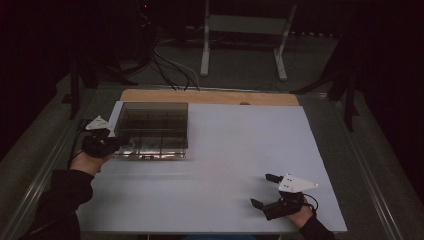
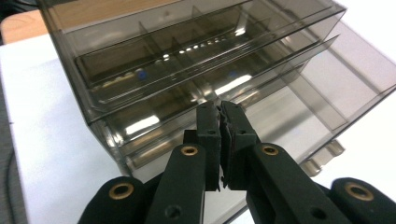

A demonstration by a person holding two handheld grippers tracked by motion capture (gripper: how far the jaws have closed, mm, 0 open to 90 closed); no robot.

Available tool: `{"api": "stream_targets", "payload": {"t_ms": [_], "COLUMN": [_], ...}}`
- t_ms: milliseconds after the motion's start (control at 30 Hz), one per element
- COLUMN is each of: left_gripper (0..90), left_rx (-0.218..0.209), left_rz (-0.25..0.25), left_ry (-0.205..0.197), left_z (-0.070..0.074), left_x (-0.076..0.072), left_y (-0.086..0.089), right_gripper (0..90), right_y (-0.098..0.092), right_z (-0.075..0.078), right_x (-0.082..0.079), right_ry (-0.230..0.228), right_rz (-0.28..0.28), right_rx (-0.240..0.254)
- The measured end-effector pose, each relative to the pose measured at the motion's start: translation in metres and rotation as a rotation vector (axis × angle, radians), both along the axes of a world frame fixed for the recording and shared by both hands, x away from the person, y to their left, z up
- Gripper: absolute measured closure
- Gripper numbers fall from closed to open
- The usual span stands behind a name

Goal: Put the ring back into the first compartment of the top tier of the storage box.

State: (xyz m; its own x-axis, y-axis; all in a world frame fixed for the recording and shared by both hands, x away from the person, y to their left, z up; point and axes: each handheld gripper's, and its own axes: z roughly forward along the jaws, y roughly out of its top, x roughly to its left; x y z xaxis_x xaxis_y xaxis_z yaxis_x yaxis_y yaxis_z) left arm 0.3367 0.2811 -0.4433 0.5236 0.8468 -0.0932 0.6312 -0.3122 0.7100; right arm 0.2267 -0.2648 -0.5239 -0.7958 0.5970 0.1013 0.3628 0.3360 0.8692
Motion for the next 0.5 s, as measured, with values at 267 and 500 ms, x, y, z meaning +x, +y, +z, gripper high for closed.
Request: {"api": "stream_targets", "payload": {"t_ms": [267,500], "left_gripper": [60.9,45.3], "left_rx": [-0.006,0.010], "left_rz": [0.001,0.009], "left_ry": [-0.012,-0.032], "left_z": [0.006,0.016], "left_x": [-0.004,-0.010], "left_y": [-0.005,-0.014], "right_gripper": [0.0,0.0], "right_y": [0.000,0.000], "right_z": [0.000,0.000], "right_x": [0.000,0.000], "right_ry": [0.000,0.000], "right_rz": [0.000,0.000], "right_rx": [0.000,-0.001]}}
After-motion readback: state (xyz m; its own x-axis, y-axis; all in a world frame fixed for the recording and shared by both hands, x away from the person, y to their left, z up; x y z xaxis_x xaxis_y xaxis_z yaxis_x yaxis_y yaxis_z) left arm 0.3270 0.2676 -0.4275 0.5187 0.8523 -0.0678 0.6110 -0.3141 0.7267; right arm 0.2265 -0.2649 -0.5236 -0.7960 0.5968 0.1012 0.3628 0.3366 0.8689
